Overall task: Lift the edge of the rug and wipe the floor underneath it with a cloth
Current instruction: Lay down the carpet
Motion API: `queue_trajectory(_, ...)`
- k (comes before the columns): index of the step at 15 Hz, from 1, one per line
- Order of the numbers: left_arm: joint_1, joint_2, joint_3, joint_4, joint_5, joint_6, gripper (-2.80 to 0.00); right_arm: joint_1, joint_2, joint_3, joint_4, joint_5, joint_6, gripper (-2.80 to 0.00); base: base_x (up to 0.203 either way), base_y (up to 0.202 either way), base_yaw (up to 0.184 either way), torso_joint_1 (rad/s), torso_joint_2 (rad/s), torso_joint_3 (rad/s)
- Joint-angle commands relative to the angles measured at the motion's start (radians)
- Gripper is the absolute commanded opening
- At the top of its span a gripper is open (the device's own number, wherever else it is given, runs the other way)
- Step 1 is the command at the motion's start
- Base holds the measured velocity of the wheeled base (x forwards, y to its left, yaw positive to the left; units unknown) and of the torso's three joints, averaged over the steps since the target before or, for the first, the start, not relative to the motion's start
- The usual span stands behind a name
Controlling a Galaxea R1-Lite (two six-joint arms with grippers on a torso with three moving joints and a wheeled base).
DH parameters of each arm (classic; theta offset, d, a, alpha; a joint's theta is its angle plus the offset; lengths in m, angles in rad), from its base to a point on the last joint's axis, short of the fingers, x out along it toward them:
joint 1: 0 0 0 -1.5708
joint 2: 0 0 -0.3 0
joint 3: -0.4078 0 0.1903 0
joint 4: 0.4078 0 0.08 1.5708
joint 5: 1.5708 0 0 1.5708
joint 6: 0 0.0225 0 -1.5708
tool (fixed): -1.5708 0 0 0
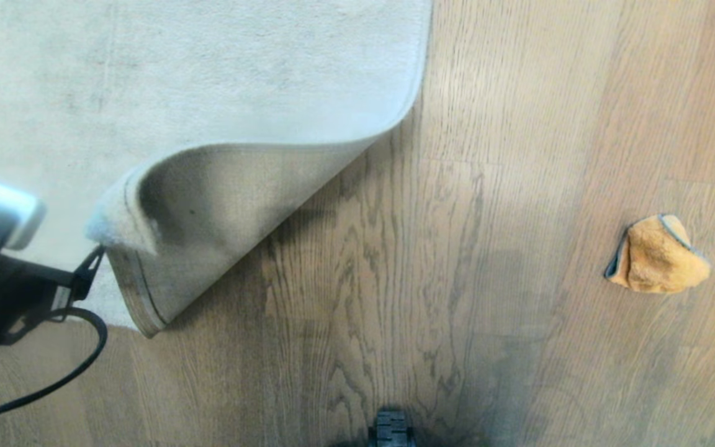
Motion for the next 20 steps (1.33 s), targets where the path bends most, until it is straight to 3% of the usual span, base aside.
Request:
queue_trajectory(1,-0.042,0.029,-0.021,-0.006,-0.002,-0.018,0.00,0.000,0.001,0.000,-0.001,0.001,-0.001,-2.80,0.000,0.000,0.000,0.000,0.00,0.000)
queue_trajectory(5,-0.124,0.095,-0.089,-0.008,-0.001,-0.096,0.00,0.000,0.001,0.000,-0.001,0.001,-0.001,-2.80,0.000,0.000,0.000,0.000,0.00,0.000)
queue_trajectory(20,-0.146,0.165,-0.259,-0.008,-0.007,-0.117,0.00,0.000,0.001,0.000,-0.001,0.001,-0.001,-2.80,0.000,0.000,0.000,0.000,0.00,0.000)
